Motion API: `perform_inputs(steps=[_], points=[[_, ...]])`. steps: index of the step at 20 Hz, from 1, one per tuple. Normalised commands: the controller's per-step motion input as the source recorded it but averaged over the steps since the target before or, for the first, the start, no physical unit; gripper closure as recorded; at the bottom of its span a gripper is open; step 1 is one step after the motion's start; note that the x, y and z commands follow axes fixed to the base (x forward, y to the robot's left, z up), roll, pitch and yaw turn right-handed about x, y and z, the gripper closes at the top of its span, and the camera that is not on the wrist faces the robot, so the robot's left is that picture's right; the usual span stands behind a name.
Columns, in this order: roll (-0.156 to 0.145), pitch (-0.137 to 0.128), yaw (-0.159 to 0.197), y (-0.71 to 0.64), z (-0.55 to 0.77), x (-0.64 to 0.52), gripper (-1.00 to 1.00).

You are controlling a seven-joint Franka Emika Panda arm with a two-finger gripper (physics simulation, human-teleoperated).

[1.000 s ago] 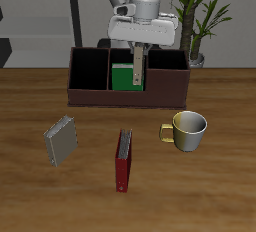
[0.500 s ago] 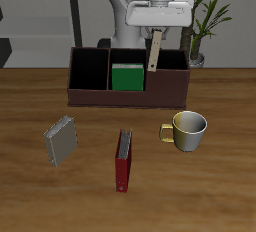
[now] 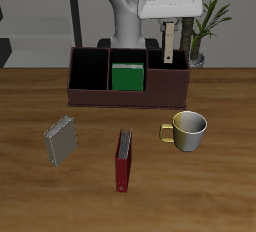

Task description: Place the green book into the back desk caddy's front compartment and place the left yellow book into the back desk caddy's right compartment and place the red book into the back desk caddy's right compartment

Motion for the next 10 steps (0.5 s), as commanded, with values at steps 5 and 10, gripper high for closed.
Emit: perform_inputs(steps=[5,10], points=[[0.037,0.046,-0.014,0.17,-0.06,-0.14,1.0],[0.039,0.048,-0.027,0.08,-0.06,-0.13,1.0]])
